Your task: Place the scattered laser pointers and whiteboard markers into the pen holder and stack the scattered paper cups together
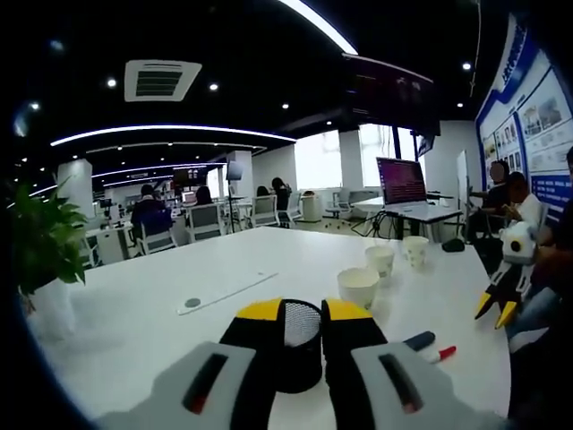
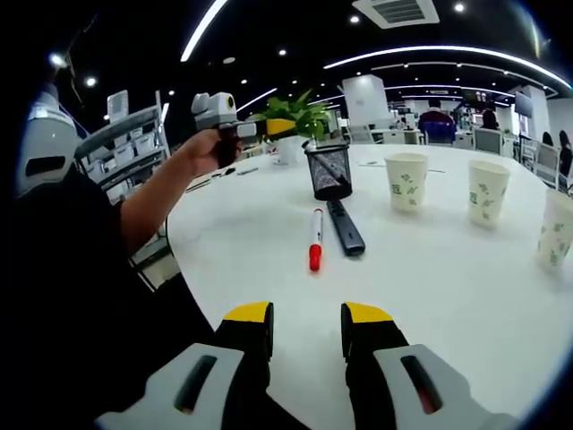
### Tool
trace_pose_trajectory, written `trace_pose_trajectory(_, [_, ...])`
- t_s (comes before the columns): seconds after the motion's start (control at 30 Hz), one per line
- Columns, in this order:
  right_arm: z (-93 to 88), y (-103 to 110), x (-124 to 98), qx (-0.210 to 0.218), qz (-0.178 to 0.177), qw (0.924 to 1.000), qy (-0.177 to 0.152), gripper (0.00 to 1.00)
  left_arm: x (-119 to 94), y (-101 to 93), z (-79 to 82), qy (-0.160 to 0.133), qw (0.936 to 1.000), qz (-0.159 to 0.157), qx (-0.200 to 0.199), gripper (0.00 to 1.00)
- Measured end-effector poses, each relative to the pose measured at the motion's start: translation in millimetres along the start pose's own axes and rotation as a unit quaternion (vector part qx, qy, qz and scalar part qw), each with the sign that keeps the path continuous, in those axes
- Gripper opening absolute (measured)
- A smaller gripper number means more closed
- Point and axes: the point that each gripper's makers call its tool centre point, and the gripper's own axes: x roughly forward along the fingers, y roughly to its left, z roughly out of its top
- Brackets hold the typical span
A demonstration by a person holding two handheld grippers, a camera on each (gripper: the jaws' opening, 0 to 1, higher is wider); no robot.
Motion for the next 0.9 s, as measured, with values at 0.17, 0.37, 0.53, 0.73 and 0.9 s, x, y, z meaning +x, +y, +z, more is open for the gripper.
trace_pose_trajectory(0.17, [1.4,1.2,-0.3,-0.001,0.000,1.0000,-0.001,0.33,-2.8,1.3,-3.1,0.005,1.0000,0.002,-0.005,0.22])
trace_pose_trajectory(0.37, [2.3,2.9,-1.1,-0.003,-0.001,1.0000,-0.001,0.33,-4.9,0.1,-6.8,0.012,0.9999,0.001,-0.004,0.25])
trace_pose_trajectory(0.53, [4.3,4.5,-1.8,-0.006,-0.001,1.0000,-0.002,0.33,-7.5,-0.4,-7.6,0.013,0.9999,0.001,-0.006,0.26])
trace_pose_trajectory(0.73, [7.0,6.8,-1.5,-0.011,0.000,0.9999,-0.001,0.33,-15.2,1.1,-8.2,0.012,0.9999,0.004,-0.010,0.27])
trace_pose_trajectory(0.9, [8.8,8.5,-0.4,-0.014,0.000,0.9999,0.000,0.33,-21.0,3.3,-9.5,0.013,0.9998,0.007,-0.013,0.27])
